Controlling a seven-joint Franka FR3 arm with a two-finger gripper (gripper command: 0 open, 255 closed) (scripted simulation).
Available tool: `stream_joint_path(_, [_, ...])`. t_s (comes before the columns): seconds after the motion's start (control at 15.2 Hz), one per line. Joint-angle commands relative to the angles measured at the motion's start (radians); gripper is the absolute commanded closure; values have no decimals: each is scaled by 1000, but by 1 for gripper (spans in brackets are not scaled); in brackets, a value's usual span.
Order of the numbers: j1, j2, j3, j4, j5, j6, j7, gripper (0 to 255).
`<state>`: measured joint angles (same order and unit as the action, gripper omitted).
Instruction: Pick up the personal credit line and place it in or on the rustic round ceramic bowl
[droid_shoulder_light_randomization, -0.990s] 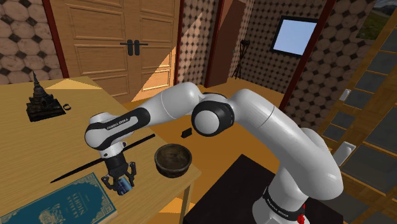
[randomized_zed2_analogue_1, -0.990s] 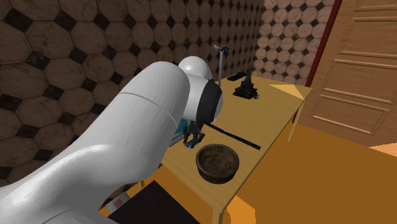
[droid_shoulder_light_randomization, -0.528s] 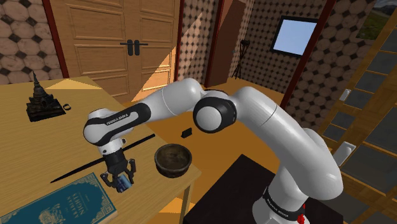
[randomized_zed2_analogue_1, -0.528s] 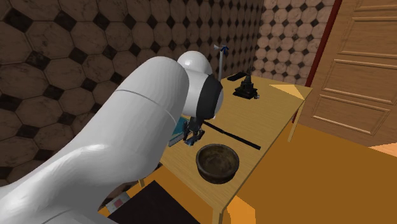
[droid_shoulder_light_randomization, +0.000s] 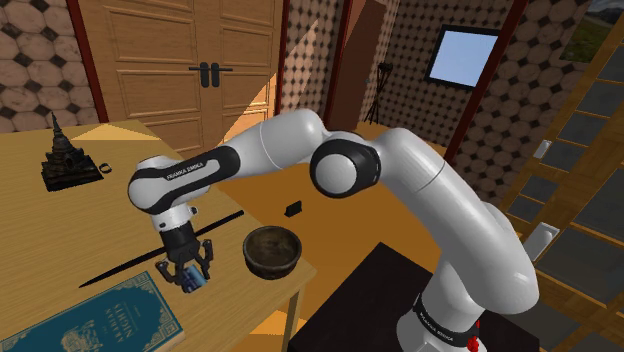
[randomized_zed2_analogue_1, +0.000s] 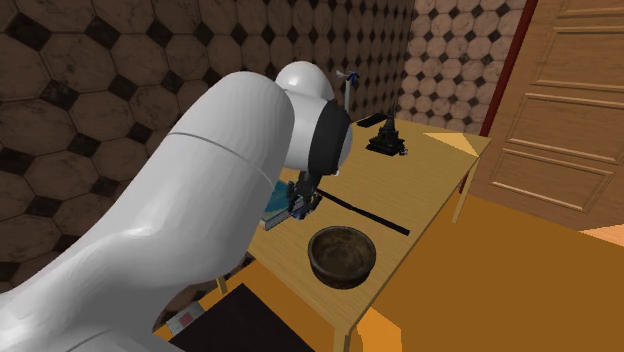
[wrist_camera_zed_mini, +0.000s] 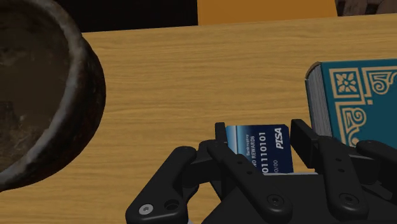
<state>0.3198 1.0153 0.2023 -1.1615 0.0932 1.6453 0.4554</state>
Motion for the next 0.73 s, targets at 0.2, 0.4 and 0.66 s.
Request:
stream_joint_path(0.2, [-5,-48,4,-12,4,-35,7,255])
stream_joint_path(0.4, [-7,-72,7,-15,7,-57,12,255])
stream_joint_path(0.66, [-9,-103,10,-13,10,-88,18,255])
